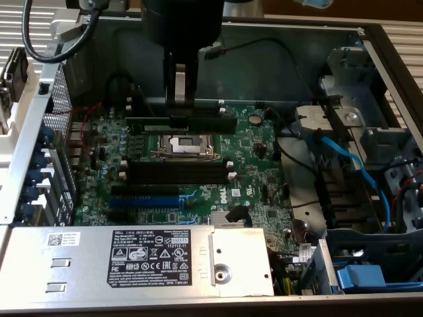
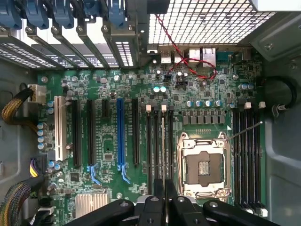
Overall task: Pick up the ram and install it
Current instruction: 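Insert the ram into the slot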
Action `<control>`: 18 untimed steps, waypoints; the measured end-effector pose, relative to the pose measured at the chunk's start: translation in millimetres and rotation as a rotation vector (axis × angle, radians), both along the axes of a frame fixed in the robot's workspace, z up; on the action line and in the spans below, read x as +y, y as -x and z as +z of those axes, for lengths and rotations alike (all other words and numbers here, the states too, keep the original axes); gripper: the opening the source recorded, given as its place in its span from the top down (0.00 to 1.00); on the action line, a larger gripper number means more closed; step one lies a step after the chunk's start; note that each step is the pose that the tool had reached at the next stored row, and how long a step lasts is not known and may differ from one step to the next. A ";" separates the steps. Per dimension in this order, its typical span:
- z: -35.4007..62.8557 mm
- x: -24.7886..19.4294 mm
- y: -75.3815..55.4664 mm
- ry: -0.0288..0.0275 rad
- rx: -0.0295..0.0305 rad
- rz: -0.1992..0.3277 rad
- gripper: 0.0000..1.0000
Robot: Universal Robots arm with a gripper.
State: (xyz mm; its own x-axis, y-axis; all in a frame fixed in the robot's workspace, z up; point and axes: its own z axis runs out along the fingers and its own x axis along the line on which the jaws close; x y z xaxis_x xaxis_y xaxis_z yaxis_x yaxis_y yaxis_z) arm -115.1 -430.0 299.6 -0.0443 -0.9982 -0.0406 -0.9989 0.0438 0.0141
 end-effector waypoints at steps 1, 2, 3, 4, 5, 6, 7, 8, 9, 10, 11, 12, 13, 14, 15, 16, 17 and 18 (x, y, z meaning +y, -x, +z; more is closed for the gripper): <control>-0.4 0.0 -0.2 -0.0013 0.0046 0.000 0.87; -0.8 0.0 -0.2 -0.0011 0.0131 -0.001 0.87; -1.1 0.0 -0.4 -0.0010 0.0229 -0.001 0.87; -1.5 0.2 -0.6 -0.0009 0.0313 -0.001 0.87; -1.9 0.2 -0.8 -0.0011 0.0349 -0.001 0.87; -2.1 0.2 -1.2 -0.0011 0.0362 -0.001 0.87; -2.2 0.2 -1.9 -0.0012 0.0363 -0.001 0.87; -2.4 0.2 -2.2 -0.0009 0.0365 -0.001 0.87; -2.8 0.3 -2.3 0.0008 0.0365 -0.001 0.87; -3.4 1.1 -2.4 0.0046 0.0365 -0.001 0.87; -3.8 2.5 -2.6 0.0097 0.0366 -0.001 0.87; -4.3 4.6 -2.9 0.0154 0.0365 -0.001 0.87; -4.7 6.7 -3.0 0.0214 0.0363 -0.001 0.87; -5.1 7.1 -3.0 0.0263 0.0364 -0.001 0.87; -5.7 7.0 -3.0 0.0296 0.0364 -0.001 0.87; -6.4 7.0 -3.1 0.0329 0.0364 -0.001 0.87; -7.4 7.0 -3.6 0.0351 0.0366 -0.001 0.87; -8.5 7.1 -3.9 0.0369 0.0366 -0.001 0.87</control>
State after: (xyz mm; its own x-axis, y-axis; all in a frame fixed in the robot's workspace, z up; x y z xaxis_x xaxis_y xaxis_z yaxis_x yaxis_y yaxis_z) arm -111.1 -422.9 291.0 -0.0463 -0.9989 -0.0021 -0.9977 0.0462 0.0490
